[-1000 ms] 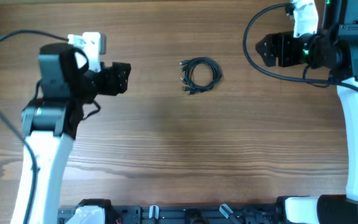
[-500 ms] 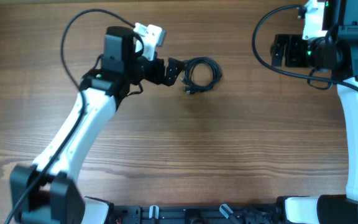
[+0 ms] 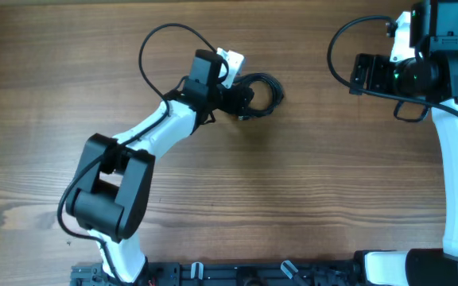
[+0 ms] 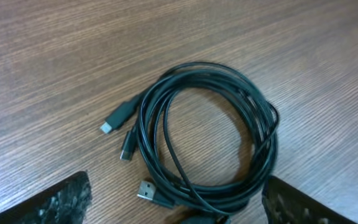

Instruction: Untangle cables

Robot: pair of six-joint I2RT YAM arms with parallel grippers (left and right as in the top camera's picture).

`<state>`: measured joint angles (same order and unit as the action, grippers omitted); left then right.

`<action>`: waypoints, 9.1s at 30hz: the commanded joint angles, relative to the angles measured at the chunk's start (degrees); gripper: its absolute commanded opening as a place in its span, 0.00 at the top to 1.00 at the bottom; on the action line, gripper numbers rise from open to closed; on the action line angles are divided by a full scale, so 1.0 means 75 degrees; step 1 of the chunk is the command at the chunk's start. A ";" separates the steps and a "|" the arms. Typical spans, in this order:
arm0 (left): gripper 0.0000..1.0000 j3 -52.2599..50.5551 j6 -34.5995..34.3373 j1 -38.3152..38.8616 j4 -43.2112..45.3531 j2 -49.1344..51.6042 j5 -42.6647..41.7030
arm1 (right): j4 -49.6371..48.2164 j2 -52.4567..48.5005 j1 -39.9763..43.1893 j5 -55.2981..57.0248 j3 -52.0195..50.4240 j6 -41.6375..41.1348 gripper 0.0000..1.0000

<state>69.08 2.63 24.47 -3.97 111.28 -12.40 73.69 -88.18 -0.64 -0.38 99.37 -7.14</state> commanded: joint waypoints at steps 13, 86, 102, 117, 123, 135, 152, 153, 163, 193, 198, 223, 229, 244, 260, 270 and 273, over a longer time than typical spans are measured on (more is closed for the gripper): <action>0.30 0.0041 0.0187 0.0140 0.0941 0.0982 0.0204 | 0.0015 0.0102 -0.0041 -0.0219 0.0149 -0.0050 0.00; 0.96 0.0600 -0.0647 0.0274 0.1405 0.1530 0.0831 | 0.0271 0.0402 -0.0192 -0.1367 0.0149 0.0335 0.00; 0.95 0.0600 -0.2270 -0.0778 -0.0653 -0.2771 -0.0358 | -0.1784 0.0175 -0.0192 -0.3672 -0.1451 0.0988 0.00; 0.41 0.0592 -0.2637 -0.1504 -0.2063 -0.2967 0.1393 | -0.3212 -0.0976 -0.1486 -0.3637 -0.2669 0.0458 0.05; 0.37 0.0583 -0.1364 -0.1553 -0.2836 -0.2801 0.1469 | -0.4057 -0.2055 -0.2786 -0.1236 -0.2669 -0.1078 0.11; 0.34 0.0577 -0.1378 -0.1550 -0.3107 -0.2063 0.1451 | -0.5097 -0.3602 -0.3314 -0.1116 -0.2669 -0.1859 0.29; 0.33 0.0574 -0.1376 -0.1550 -0.3532 -0.2063 0.1411 | -0.6645 -0.4316 -0.3305 -0.1090 -0.2669 -0.1466 0.55; 0.33 0.0574 -0.1376 -0.1550 -0.3544 -0.2060 0.1408 | -0.6688 -0.4316 -0.3305 -0.1090 -0.2669 -0.1448 0.54; 0.34 0.0574 -0.1373 -0.1550 -0.3722 -0.2063 0.1411 | -0.6971 -0.4325 -0.3051 -0.0746 -0.2669 -0.1463 0.57; 0.00 -0.0026 -0.0746 -0.1478 -0.3348 -0.1862 -0.0828 | -0.5852 -0.1679 -0.2903 -0.1670 -0.2623 -0.2052 0.96; 0.00 -0.0498 -0.0752 -0.1376 -0.2212 -0.0860 -0.2296 | -0.5348 -0.1102 -0.2903 -0.1716 -0.2623 -0.2075 0.96; 0.09 -0.0571 0.0627 -0.0117 -0.1443 0.0271 -0.3934 | -0.5686 -0.1026 -0.2833 -0.1504 -0.2623 -0.2390 0.96; 0.96 -0.0568 0.1017 0.0507 -0.1384 0.0271 -0.3144 | -0.5796 -0.1026 -0.2818 -0.1556 -0.2623 -0.2474 0.96; 0.23 -0.0568 0.1023 -0.1186 -0.1990 0.0265 -0.4217 | -0.5700 -0.1029 -0.2801 -0.1061 -0.2623 -0.2611 0.96; 0.12 -0.0568 0.0938 -0.0641 -0.0023 0.0265 -0.3045 | -0.3535 -0.1131 -0.2804 0.1119 -0.2637 -0.3448 0.37; 0.19 -0.0568 0.0775 -0.0230 -0.0038 0.0265 -0.2868 | -0.3809 -0.2833 -0.2804 0.1075 -0.2719 -0.3442 0.43; 0.20 -0.0568 0.0699 -0.0227 -0.0073 0.0265 -0.2728 | -0.3879 -0.3223 -0.2801 0.1154 -0.2719 -0.3695 0.43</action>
<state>64.95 8.84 22.74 -4.29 112.97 -34.26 44.93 -109.80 -21.91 6.52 79.42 -32.99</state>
